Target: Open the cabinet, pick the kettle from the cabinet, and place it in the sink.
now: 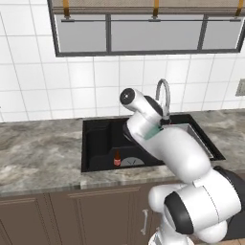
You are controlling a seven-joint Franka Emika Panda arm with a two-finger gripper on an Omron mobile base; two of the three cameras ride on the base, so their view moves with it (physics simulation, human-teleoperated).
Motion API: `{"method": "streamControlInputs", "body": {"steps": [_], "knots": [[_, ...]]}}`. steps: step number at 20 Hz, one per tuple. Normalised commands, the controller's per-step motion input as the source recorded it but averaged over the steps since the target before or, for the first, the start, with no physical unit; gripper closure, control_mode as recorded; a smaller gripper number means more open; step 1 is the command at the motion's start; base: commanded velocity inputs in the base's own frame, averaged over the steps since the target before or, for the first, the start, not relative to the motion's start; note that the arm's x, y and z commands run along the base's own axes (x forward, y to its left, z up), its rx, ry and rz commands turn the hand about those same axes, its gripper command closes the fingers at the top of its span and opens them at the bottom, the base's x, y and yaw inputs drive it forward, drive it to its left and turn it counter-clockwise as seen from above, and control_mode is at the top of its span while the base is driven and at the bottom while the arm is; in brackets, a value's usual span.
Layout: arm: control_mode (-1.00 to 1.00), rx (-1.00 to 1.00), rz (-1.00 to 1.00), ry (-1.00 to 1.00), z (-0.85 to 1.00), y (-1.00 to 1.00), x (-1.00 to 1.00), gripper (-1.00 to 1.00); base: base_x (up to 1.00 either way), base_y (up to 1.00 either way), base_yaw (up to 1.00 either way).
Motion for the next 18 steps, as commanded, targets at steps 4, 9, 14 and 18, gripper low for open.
{"method": "streamControlInputs", "body": {"steps": [4, 9, 14, 18], "knots": [[-1.0, 0.0, 0.0, -0.02, -0.16, -0.28, 0.09, 1.0, 0.0, 0.0, 0.0], [-1.0, 0.0, 0.04, -0.11, -0.23, -0.25, 0.11, 1.0, 0.0, 0.0, 0.0], [-1.0, 0.0, 0.09, -0.16, -0.25, -0.17, 0.15, 1.0, 0.0, 0.0, 0.0], [-1.0, 0.0, 0.11, -0.17, -0.29, -0.04, 0.16, 1.0, 0.0, 0.0, 0.0]]}}
